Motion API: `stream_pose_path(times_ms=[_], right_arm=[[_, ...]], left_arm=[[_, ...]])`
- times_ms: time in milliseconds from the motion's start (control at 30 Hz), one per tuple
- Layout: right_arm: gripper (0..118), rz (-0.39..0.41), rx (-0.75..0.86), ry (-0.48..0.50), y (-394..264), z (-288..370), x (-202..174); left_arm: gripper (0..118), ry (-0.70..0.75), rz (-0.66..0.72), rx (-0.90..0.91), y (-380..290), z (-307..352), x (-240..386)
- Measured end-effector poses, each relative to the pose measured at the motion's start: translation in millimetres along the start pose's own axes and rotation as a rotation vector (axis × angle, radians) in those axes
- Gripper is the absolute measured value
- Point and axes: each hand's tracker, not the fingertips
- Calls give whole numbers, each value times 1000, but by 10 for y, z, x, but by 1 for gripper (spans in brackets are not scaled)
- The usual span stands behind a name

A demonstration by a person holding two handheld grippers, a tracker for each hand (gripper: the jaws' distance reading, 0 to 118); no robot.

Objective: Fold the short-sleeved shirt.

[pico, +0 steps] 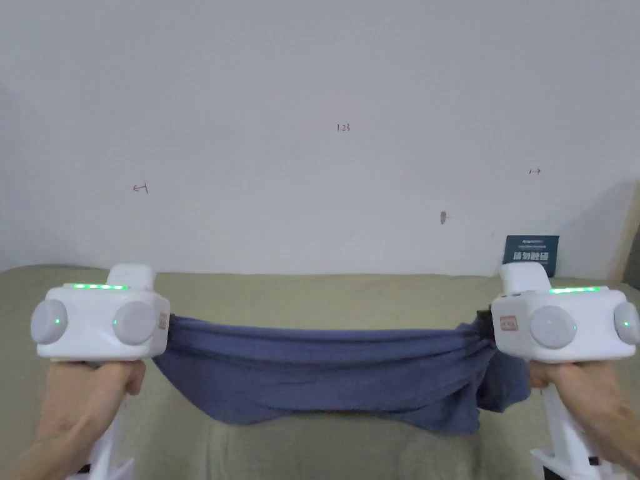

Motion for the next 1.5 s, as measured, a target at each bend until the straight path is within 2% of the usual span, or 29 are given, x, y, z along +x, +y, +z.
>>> stream_pose_path(times_ms=[67, 200, 400, 467, 567, 667, 867, 900, 933, 967, 1000, 1033, 1067, 1200, 1333, 1367, 1400, 1433, 1467, 1500], right_arm=[[5, 52, -76, 8, -396, 114, -6], [5, 5, -122, 37, -1171, 517, 3], [5, -10, -206, 56, -2166, 1146, -30], [5, -47, -226, 60, -2415, 1304, -33], [5, -41, -252, 62, -2673, 1503, -22], [5, -84, -280, 70, -2836, 1602, 16], [6, -113, -301, 61, -2987, 1568, 3], [7, -110, -305, 58, -2993, 1553, -5], [15, -112, -302, 56, -2997, 1548, -5], [52, -109, -298, 51, -2990, 1549, -11], [84, -112, -297, 50, -2984, 1555, 1], [105, -131, -288, 44, -2990, 1574, 15], [109, -139, -267, 45, -2978, 1630, 42], [109, -192, -188, 22, -2852, 1875, 110], [108, -173, -59, -31, -2701, 2264, 80], [107, -165, -12, -32, -2654, 2401, 47], [100, -155, 35, -27, -2625, 2543, 21], [77, -145, 75, -44, -2604, 2657, -11], [33, -137, 121, -82, -2591, 2758, -47], [8, -125, 131, -96, -2595, 2831, -66]], left_arm=[[3, -14, 3, -28, -378, 105, -20], [3, -48, -11, -95, -1142, 417, -82], [3, -62, -84, -167, -2128, 844, -298], [3, -73, -96, -211, -2359, 939, -359], [3, -90, -78, -230, -2622, 1084, -447], [3, -96, -75, -238, -2764, 1158, -494], [3, -122, 8, -262, -2908, 1097, -600], [3, -123, 22, -263, -2930, 1110, -572], [5, -126, 31, -266, -2938, 1091, -581], [24, -137, 36, -268, -2942, 1069, -598], [59, -140, 37, -267, -2959, 1050, -608], [100, -146, 47, -261, -2979, 1035, -622], [118, -147, 53, -265, -2977, 1021, -634], [117, -132, 70, -182, -2794, 1353, -583], [116, -131, 80, -27, -2694, 1797, -478], [113, -128, 86, 20, -2666, 1953, -448], [106, -123, 79, 59, -2645, 2102, -409], [88, -110, 73, 101, -2658, 2211, -395], [47, -89, 64, 135, -2661, 2339, -351], [8, -93, 62, 154, -2675, 2432, -319]])
